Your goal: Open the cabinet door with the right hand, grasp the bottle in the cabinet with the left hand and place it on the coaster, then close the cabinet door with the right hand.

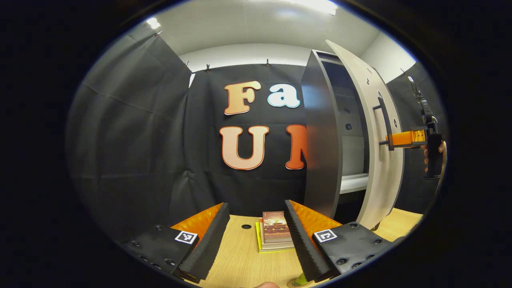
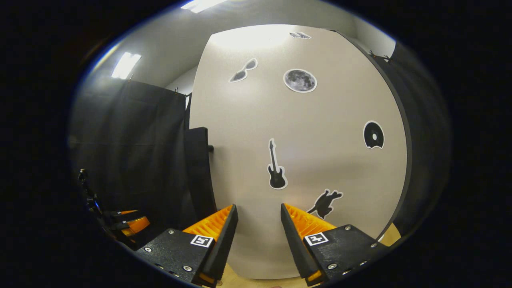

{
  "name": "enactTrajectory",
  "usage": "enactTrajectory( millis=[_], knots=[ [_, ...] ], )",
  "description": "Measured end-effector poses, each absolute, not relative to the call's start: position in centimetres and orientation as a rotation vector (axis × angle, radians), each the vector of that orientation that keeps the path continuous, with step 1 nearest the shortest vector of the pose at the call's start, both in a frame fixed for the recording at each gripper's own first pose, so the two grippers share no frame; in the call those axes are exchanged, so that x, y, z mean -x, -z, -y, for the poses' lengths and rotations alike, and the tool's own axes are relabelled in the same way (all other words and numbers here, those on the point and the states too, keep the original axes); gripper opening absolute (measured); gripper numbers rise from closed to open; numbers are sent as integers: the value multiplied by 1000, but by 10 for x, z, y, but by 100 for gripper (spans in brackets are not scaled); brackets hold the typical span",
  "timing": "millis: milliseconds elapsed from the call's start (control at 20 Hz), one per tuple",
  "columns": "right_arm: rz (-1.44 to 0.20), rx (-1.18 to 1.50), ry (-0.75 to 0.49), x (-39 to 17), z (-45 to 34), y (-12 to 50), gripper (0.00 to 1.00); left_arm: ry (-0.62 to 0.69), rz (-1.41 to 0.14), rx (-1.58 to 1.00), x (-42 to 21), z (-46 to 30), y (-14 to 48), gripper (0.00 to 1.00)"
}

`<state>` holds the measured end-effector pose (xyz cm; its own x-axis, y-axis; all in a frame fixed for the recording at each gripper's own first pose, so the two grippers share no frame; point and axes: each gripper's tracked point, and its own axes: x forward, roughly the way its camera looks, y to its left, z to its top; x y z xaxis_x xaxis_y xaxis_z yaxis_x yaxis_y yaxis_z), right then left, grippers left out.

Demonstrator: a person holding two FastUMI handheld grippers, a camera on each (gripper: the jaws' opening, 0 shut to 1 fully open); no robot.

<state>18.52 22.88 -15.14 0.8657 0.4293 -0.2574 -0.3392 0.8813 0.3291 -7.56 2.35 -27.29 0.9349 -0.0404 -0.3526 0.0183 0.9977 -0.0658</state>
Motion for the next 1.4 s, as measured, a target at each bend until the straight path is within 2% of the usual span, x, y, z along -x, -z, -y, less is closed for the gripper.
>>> enactTrajectory(
  millis=[300,850,1400],
  knots=[
    [-244,-256,-395,-192,-231,127,69,10,-352,102,73,-35,273,90],
    [-272,-209,-338,-204,-233,139,68,-10,-373,94,67,-47,286,91],
    [-298,-145,-306,-211,-237,144,68,19,-356,110,60,-11,262,89]
  ],
)
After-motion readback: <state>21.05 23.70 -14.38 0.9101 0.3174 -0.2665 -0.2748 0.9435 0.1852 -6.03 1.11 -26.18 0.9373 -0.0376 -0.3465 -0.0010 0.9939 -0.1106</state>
